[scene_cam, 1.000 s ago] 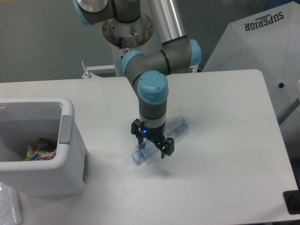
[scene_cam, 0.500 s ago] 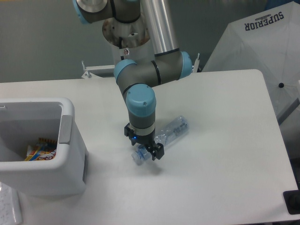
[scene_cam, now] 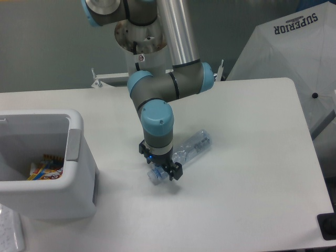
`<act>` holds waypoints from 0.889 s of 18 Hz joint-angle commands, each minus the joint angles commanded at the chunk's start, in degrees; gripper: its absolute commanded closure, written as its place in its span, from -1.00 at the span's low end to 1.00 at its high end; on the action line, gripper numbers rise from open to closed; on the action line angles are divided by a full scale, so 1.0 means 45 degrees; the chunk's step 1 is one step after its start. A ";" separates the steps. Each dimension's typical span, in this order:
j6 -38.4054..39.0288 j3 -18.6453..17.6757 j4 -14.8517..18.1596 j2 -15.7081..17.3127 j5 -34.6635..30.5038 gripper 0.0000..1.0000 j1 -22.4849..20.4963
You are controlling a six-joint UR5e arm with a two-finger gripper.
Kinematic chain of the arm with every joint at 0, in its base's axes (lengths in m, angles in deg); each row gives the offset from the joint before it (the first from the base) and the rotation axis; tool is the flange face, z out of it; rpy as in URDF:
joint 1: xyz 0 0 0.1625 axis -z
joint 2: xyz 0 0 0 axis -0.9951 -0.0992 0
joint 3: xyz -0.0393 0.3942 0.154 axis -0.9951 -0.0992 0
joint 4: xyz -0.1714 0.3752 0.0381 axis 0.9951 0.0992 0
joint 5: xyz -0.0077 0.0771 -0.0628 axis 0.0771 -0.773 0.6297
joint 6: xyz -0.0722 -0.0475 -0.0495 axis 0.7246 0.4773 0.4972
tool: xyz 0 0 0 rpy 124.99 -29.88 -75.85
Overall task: Place the trash in the trash can
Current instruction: 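Lower the gripper and close it around the bottle, then lift the bottle and carry it over the trash bin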
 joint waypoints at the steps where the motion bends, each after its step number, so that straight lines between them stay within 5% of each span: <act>1: 0.0000 -0.0039 0.0000 0.0000 -0.0019 -0.78 0.0000; 4: 0.0020 -0.0078 0.0000 0.0078 -0.0020 -0.44 0.0000; 7: 0.0059 -0.0117 0.0000 0.0137 0.0000 -0.35 -0.0020; 16: 0.0078 0.0039 0.0020 0.0175 -0.0020 -0.30 -0.0136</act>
